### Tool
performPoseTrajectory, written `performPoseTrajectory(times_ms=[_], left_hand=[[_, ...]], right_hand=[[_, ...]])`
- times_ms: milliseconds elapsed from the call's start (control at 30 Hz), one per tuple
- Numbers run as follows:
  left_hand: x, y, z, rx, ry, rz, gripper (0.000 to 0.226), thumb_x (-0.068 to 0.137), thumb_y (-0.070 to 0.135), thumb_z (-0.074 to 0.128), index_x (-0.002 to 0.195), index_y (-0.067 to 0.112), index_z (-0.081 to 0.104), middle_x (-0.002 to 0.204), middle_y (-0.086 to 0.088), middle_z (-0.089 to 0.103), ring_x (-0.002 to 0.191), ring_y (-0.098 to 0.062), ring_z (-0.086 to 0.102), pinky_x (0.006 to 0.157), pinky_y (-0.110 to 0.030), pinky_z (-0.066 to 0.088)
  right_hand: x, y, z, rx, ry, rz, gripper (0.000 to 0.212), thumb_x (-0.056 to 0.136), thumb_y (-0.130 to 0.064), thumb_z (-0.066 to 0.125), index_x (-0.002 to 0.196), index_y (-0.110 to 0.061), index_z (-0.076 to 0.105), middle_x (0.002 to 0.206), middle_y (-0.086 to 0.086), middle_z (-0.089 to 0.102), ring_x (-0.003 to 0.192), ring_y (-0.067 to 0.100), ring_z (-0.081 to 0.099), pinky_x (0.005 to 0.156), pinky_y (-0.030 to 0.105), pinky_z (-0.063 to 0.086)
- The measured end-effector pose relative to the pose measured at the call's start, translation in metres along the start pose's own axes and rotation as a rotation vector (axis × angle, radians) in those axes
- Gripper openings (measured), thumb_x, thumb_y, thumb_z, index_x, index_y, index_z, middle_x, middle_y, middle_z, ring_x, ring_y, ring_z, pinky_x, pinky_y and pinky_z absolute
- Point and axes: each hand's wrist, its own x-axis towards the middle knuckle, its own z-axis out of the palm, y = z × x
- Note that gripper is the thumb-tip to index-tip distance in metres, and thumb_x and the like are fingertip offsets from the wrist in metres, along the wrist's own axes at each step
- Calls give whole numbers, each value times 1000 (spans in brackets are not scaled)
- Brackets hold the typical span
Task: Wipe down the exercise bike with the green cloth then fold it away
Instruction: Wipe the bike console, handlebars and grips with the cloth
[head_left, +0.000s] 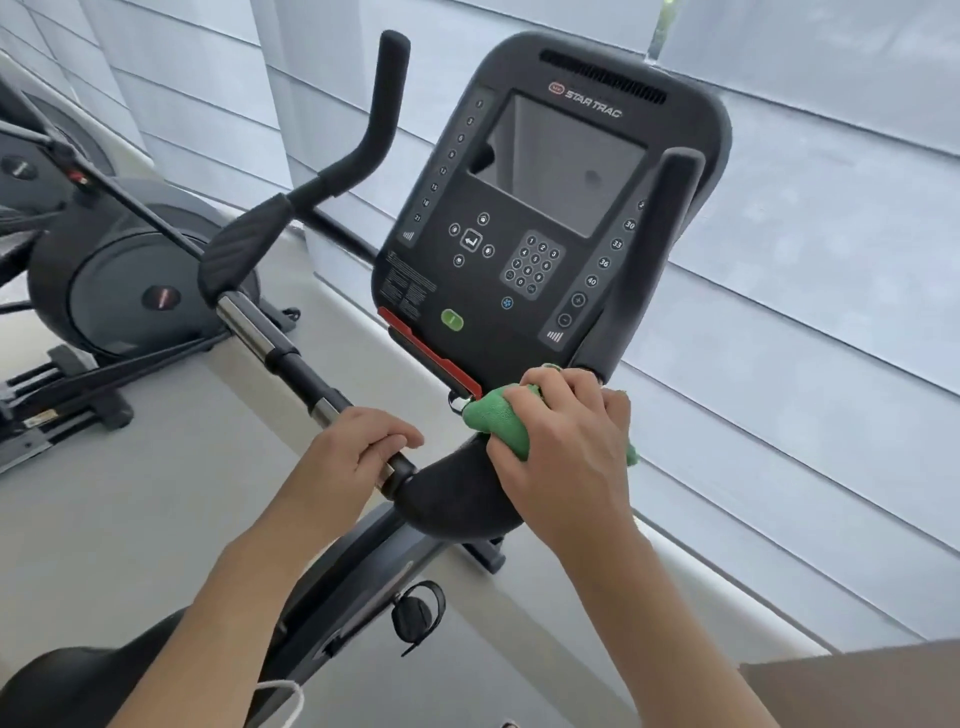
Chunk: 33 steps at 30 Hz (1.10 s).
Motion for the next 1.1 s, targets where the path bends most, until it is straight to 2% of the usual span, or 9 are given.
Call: performPoseTrajectory(times_ms=[133, 367, 500, 600, 700, 767, 867, 967, 1100], left_hand=[[3, -14, -4, -51, -48, 82, 31, 106, 10, 50, 103, 28, 74, 111, 7, 65, 106, -7, 64, 90, -11, 49], [8, -34, -9, -48, -105, 230, 27, 106, 9, 49, 107, 23, 72, 109, 10, 62, 112, -4, 56, 98, -13, 44], [9, -41, -12, -60, -127, 311, 25, 105, 10, 50, 107, 20, 73, 104, 10, 64, 116, -3, 51, 98, -16, 42], [8, -43, -16, -63, -163, 360, 27, 101, 19, 47, 106, 20, 73, 102, 12, 66, 117, -4, 50, 99, -15, 39], [10, -46, -19, -59, -194, 421, 23, 99, 18, 51, 106, 23, 72, 104, 15, 67, 118, -8, 51, 100, -20, 41], [11, -48, -18, -52, -187, 457, 20, 98, 16, 56, 107, 24, 72, 105, 17, 66, 119, -10, 52, 100, -23, 43], [10, -48, -16, -55, -180, 464, 17, 95, 22, 62, 108, 26, 72, 106, 19, 66, 121, -11, 51, 99, -27, 48], [9, -48, -16, -39, -181, 480, 18, 92, 30, 67, 109, 28, 72, 107, 21, 64, 123, -11, 49, 103, -25, 43], [6, -48, -15, -9, -173, 485, 17, 94, 28, 70, 111, 29, 70, 110, 22, 61, 125, -11, 46, 104, -24, 41]], right_hand=[[-22, -30, 8, -115, 37, -17, 29, 84, -29, 71, 111, -22, 72, 130, -4, 65, 121, 27, 49, 90, 44, 36], [-46, -68, 19, -148, 75, 119, 47, 79, -20, 81, 125, -18, 71, 137, -2, 63, 122, 28, 47, 88, 44, 45], [-74, -93, 23, -91, 77, 125, 52, 80, -16, 81, 131, -15, 71, 136, -2, 62, 122, 29, 51, 95, 48, 52], [-90, -103, 27, -44, 100, 140, 50, 83, -19, 82, 132, -15, 71, 136, -4, 61, 120, 27, 50, 100, 47, 51], [-95, -106, 30, -78, 114, 110, 48, 90, -34, 79, 134, -18, 70, 138, -5, 58, 123, 25, 50, 103, 39, 45], [-84, -91, 29, -127, 141, 97, 45, 91, -38, 77, 132, -21, 71, 138, -4, 58, 122, 25, 50, 98, 37, 41], [-57, -66, 28, -98, 222, 94, 33, 90, -31, 76, 120, -20, 76, 127, -1, 62, 111, 25, 53, 88, 40, 51], [-37, -56, 24, -78, 232, 76, 24, 88, -30, 74, 110, -21, 78, 115, -4, 64, 103, 22, 55, 75, 31, 53], [18, -32, 14, -118, 250, 301, 13, 90, -33, 74, 99, -25, 77, 101, -10, 57, 97, 17, 50, 69, 34, 53]])
